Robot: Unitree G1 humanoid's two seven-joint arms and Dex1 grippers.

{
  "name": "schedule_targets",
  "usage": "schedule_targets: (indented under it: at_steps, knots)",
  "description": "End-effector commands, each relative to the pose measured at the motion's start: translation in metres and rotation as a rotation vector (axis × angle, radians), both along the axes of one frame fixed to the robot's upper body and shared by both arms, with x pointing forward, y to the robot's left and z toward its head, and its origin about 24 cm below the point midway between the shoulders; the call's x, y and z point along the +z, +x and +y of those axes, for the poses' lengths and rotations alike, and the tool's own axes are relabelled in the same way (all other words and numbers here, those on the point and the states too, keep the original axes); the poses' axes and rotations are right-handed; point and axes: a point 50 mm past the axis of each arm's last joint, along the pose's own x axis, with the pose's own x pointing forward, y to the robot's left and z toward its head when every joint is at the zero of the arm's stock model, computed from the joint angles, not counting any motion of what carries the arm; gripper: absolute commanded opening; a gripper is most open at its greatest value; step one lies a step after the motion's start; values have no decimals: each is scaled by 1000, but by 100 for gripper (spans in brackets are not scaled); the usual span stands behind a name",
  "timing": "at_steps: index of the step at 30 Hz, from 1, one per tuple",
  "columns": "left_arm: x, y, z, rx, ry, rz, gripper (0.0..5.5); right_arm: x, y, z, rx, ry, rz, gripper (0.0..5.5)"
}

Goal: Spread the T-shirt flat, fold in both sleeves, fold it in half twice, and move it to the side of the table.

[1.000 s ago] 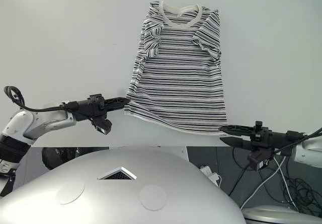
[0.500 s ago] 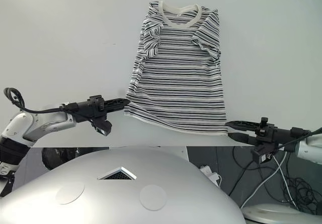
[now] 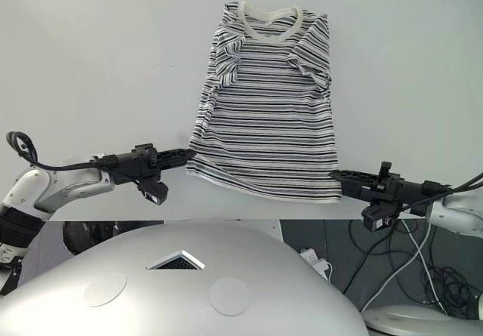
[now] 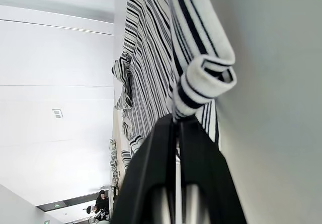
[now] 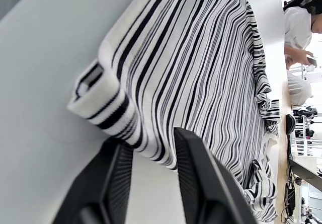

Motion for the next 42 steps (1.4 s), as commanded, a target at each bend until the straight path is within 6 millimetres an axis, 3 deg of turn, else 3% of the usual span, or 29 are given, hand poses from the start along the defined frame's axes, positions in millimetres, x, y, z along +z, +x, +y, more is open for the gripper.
schedule_targets:
  at_steps: [1,4,12,20,27,36,42]
  knots:
    - [-12,-10,3,-3,60,65,0,-8,-9,-7,12,-106,74,57]
    - [-12,-9,3,-1,62,65,0,-8,-10,-7,16,-100,82,4]
    - [-11,-8,2,15,34,85,0,-7,-10,-1,20,-50,97,1]
    - [7,-7,13,140,-64,272,0,15,-2,26,-127,209,49,1]
    - [37,-23,35,221,-123,578,0,65,11,42,-229,376,22,1]
    - [90,-38,51,200,-324,700,0,85,4,48,-279,447,-38,1]
    - [113,-57,65,167,-393,741,0,97,-11,56,-310,530,-91,1]
